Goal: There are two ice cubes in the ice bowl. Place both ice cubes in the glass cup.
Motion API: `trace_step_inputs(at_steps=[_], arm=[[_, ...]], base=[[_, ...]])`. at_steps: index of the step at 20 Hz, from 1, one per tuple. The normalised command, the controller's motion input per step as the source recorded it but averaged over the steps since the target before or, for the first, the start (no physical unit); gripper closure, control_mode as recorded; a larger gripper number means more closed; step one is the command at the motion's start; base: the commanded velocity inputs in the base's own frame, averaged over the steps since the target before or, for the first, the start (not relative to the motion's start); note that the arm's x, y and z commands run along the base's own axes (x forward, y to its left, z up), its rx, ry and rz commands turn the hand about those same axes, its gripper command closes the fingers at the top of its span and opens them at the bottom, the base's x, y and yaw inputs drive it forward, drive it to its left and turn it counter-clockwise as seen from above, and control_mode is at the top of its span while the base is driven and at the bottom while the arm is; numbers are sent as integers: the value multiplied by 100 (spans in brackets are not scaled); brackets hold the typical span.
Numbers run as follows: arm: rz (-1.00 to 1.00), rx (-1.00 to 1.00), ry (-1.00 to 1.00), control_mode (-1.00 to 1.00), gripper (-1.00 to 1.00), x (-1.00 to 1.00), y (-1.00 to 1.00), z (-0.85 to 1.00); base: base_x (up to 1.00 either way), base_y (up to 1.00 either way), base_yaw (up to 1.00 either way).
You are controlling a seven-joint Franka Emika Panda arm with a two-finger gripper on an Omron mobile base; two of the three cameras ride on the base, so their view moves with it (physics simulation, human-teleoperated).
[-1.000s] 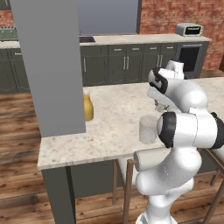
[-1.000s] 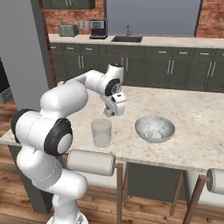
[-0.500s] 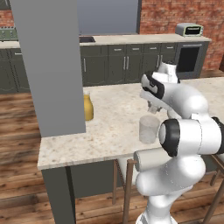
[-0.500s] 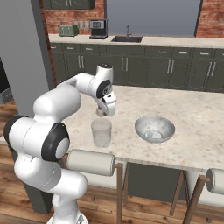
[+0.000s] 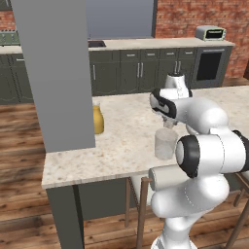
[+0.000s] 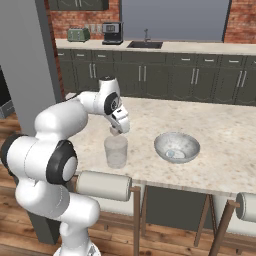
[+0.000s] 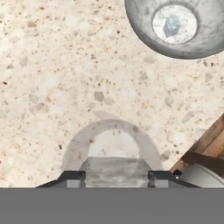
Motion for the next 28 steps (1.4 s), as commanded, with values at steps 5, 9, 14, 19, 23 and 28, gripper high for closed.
trace_step_inputs(at_steps=[5,9,14,19,23,28], arm=[[0,-4,-2,-100,100,0,5,-15],[0,0,-2,-100,100,0,0,-25],[0,0,-1,-100,100,4,0,-16],[0,2,-2,-100,100,17,0,-6],[0,7,-1,-100,100,19,0,0],[0,3,0,-100,100,12,-1,-1]], base=[[0,0,0],[0,0,0],[0,0,0],[0,0,0],[0,0,0],[0,0,0]])
